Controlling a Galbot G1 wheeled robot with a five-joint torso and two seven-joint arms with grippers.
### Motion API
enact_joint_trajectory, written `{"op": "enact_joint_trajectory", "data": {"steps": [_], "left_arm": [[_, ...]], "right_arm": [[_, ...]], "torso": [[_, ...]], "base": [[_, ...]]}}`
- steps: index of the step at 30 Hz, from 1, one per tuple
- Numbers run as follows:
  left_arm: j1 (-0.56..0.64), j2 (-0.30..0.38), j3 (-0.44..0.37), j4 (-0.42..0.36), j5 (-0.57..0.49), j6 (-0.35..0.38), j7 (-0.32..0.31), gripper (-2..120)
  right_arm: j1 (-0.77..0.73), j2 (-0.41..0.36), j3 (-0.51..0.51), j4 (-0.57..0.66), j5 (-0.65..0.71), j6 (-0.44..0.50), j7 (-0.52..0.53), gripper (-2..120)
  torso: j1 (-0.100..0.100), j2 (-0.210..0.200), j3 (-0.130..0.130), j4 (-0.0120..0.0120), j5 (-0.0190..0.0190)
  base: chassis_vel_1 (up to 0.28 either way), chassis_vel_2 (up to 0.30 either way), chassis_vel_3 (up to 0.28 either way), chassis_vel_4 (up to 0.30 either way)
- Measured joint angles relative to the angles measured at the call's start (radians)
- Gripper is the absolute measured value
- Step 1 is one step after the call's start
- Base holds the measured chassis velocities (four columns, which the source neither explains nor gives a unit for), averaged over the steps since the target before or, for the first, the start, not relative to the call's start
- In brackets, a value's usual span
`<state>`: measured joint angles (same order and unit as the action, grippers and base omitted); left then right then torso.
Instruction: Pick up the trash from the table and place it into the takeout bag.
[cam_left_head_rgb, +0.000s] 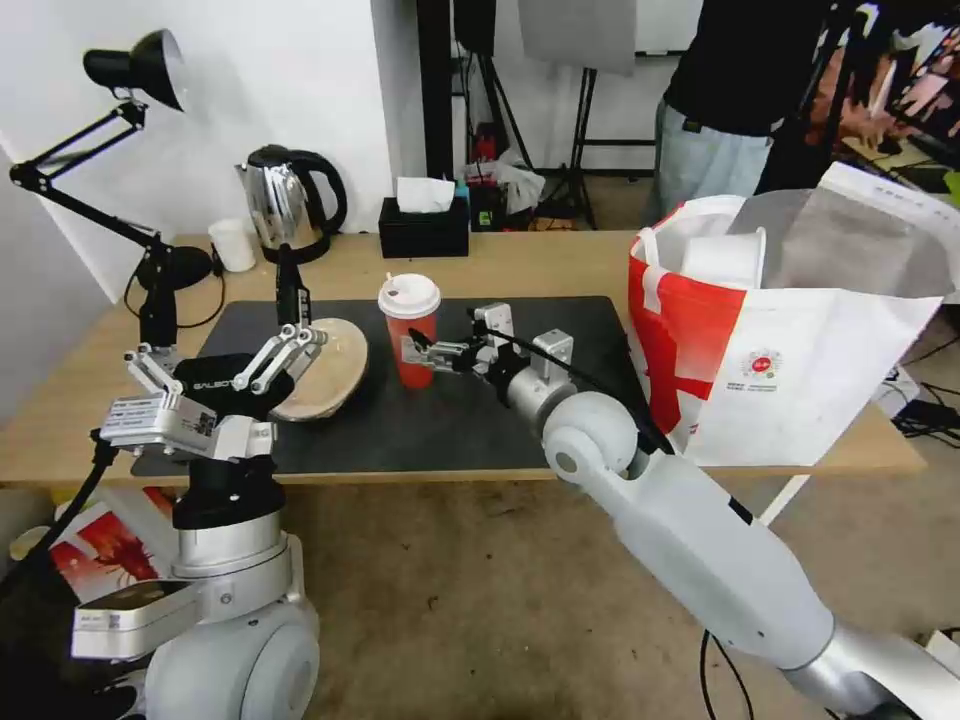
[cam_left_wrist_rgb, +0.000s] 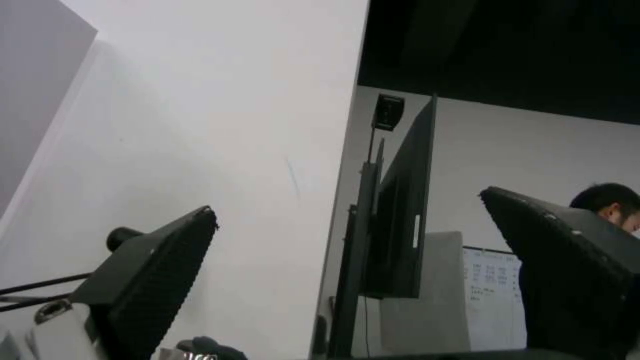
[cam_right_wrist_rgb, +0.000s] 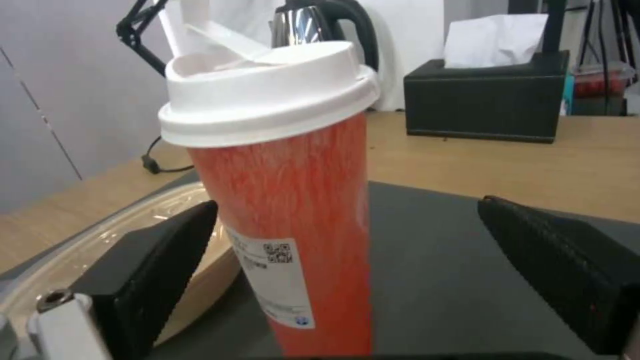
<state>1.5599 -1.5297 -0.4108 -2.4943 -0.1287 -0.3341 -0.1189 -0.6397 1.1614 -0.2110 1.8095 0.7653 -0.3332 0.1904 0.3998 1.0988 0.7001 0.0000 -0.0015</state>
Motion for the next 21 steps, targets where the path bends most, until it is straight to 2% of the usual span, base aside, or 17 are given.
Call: {"op": "enact_joint_trajectory", "data": {"steps": [21], "left_arm": [[0.001, -0.005, 0.002, -0.002, -0.001, -0.003, -0.001, 100]], "right_arm": [[0.045, 0.034, -0.032, -0.05, 0.017, -0.005, -0.007, 100]], "torso": [[0.0, 0.0, 0.0, 0.0, -0.0001]], "base": [[0.0, 0.0, 0.0, 0.0]]}}
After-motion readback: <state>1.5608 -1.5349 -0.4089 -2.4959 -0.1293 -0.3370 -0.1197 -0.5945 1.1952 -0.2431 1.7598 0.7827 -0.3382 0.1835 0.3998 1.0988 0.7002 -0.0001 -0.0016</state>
